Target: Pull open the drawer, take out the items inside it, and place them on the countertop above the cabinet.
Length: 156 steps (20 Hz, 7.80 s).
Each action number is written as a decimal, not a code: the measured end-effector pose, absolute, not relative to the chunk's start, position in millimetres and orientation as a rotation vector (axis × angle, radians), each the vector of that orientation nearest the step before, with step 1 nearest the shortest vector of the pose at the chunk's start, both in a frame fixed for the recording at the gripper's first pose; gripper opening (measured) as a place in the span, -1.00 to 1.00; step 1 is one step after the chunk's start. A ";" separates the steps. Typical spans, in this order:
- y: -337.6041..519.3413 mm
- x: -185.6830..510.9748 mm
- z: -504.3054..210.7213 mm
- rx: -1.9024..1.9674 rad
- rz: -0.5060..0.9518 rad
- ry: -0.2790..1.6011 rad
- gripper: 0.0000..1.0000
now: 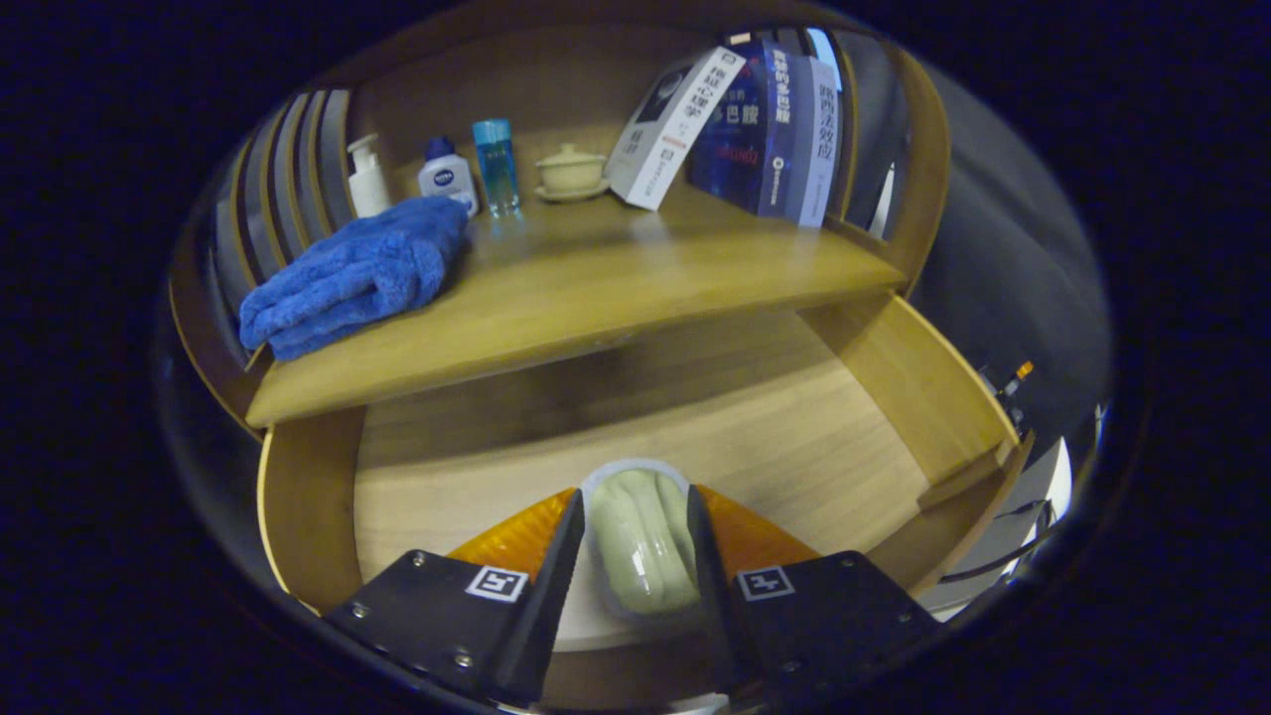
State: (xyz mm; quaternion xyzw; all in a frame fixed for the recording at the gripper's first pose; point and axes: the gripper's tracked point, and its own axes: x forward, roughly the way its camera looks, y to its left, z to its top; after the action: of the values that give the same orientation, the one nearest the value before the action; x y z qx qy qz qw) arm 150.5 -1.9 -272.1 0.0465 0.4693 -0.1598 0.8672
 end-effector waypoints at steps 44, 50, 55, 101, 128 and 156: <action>-13.4 184.2 -174.2 0.015 -0.378 0.688 -0.75; -18.6 221.1 -115.1 -0.011 -0.380 0.569 -0.76; -20.5 272.8 -123.6 0.070 -0.329 0.572 -0.76; -16.3 352.3 -144.5 0.248 -0.215 0.429 0.86; 19.0 87.7 -39.2 -0.037 -0.142 0.036 0.96; -6.6 36.1 -220.0 0.177 -0.110 0.301 0.97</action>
State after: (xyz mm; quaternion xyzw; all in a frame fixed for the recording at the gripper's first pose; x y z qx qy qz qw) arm 36.1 -6.6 -220.0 0.0878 0.1496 -0.0549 0.9833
